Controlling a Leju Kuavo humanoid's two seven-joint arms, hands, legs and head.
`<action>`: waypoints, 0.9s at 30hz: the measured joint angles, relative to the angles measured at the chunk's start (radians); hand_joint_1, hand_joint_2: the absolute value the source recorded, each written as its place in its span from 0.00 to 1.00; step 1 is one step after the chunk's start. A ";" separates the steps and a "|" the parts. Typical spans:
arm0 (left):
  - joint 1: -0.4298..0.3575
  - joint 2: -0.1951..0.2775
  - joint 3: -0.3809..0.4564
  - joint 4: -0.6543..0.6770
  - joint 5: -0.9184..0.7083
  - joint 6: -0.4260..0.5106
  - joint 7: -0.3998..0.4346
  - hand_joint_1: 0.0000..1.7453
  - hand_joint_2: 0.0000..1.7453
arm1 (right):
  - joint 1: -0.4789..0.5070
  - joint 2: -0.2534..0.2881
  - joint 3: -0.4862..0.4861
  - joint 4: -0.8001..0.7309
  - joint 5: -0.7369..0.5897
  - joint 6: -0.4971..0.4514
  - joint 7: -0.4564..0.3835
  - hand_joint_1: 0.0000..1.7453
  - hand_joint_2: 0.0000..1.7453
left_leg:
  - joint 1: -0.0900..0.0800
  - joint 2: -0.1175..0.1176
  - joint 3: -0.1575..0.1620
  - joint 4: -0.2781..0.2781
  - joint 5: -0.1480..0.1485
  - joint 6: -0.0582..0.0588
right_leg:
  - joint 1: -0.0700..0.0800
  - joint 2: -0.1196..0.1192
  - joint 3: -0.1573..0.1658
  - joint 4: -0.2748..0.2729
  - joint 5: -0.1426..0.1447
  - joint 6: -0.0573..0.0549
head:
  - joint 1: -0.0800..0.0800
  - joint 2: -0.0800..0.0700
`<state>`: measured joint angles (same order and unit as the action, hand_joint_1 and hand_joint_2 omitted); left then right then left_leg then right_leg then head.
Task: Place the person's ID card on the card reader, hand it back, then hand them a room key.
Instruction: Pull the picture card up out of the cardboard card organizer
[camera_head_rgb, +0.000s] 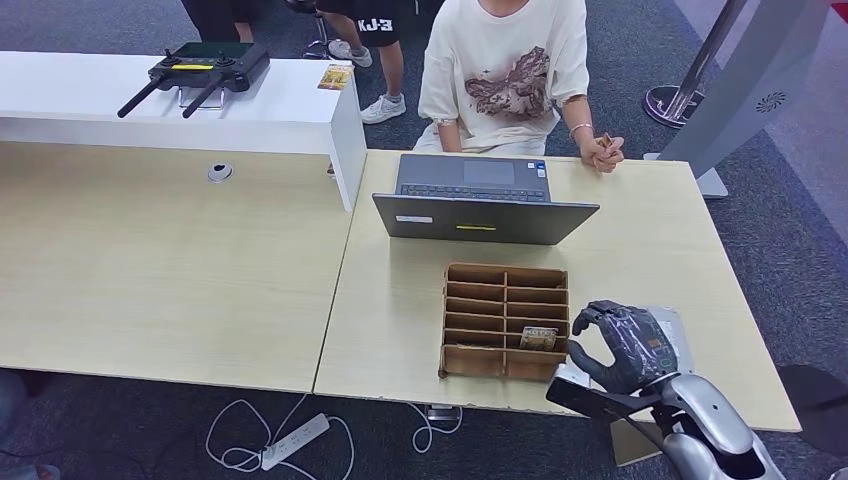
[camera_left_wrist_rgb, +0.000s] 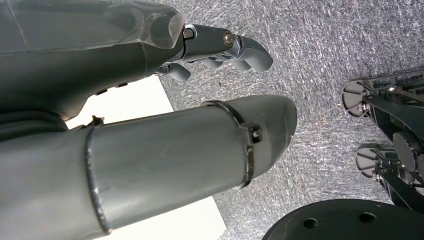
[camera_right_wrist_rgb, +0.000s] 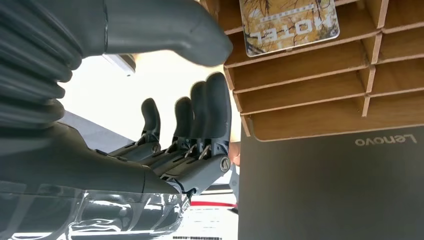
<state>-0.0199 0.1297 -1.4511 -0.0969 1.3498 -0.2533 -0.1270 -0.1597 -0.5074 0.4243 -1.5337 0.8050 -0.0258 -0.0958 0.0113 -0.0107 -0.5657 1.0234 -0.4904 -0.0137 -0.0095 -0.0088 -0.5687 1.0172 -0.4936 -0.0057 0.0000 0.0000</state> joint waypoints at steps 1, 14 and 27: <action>0.000 0.000 0.000 0.000 -0.001 0.000 0.000 0.00 0.00 | -0.003 0.000 0.002 0.002 -0.001 0.003 0.000 0.49 1.00 | 0.000 0.000 0.000 0.000 0.000 0.000 | 0.000 0.000 0.000 0.000 0.000 0.000 | 0.000 0.000; -0.001 0.009 -0.001 0.000 -0.019 0.000 0.000 0.00 0.00 | -0.023 -0.008 0.017 0.017 -0.033 0.008 -0.003 0.39 1.00 | 0.000 0.000 0.000 0.000 0.000 0.000 | 0.000 0.000 0.000 0.000 0.000 0.000 | 0.000 0.000; -0.002 0.013 -0.002 0.000 -0.022 0.000 0.000 0.00 0.00 | -0.018 -0.009 0.032 0.016 -0.029 0.008 0.011 0.42 1.00 | 0.000 0.000 0.000 0.000 0.000 0.000 | 0.000 0.000 0.000 0.000 0.000 0.000 | 0.000 0.000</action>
<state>-0.0217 0.1429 -1.4527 -0.0969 1.3281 -0.2529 -0.1269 -0.1782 -0.5159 0.4559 -1.5175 0.7755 -0.0174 -0.0852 0.0113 -0.0107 -0.5654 1.0234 -0.4904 -0.0137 -0.0095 -0.0087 -0.5688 1.0172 -0.4936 -0.0057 0.0000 0.0000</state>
